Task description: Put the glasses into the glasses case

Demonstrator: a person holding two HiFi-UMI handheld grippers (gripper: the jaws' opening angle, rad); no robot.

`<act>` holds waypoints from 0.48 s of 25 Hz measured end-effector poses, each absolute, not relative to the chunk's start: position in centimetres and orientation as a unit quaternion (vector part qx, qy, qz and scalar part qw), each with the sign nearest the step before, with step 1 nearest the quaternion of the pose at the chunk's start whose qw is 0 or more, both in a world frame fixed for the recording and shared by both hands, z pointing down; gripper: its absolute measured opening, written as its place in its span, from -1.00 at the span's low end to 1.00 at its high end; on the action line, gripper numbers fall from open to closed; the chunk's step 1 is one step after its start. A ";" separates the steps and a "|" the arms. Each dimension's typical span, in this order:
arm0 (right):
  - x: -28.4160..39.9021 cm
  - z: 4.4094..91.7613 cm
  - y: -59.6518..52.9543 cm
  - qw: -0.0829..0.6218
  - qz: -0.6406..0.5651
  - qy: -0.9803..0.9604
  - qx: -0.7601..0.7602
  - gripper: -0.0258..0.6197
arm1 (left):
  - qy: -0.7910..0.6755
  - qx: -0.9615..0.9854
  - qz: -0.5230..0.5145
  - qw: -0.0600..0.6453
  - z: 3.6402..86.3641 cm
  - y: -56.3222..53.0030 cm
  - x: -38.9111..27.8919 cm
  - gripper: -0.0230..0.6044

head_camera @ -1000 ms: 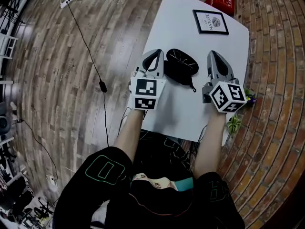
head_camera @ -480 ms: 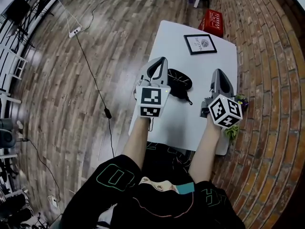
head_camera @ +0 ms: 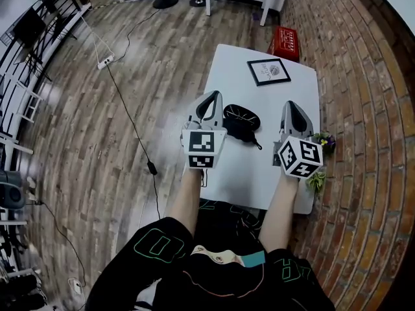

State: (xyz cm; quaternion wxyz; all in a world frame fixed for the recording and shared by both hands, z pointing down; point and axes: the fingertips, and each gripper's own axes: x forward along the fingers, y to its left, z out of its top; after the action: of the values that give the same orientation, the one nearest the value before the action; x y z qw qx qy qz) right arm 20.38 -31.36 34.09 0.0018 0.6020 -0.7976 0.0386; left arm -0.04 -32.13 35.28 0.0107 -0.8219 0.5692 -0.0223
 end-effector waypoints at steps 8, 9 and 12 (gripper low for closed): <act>19.3 33.5 -31.2 0.011 0.017 -0.804 0.594 -0.91 | 0.565 -0.824 -0.020 0.014 35.0 -31.8 -0.2 -0.90; 19.2 33.5 -31.3 0.012 0.016 -0.804 0.594 -0.91 | 0.565 -0.824 -0.020 0.014 35.0 -31.8 -0.2 -0.90; 19.2 33.6 -31.4 0.014 0.013 -0.806 0.592 -0.91 | 0.566 -0.824 -0.019 0.015 35.0 -32.0 -0.2 -0.90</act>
State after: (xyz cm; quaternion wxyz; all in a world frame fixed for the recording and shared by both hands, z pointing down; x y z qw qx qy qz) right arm 19.17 -31.38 33.59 0.0137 0.5916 -0.8060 0.0134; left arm -0.20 -31.95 35.03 0.0150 -0.8240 0.5660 -0.0191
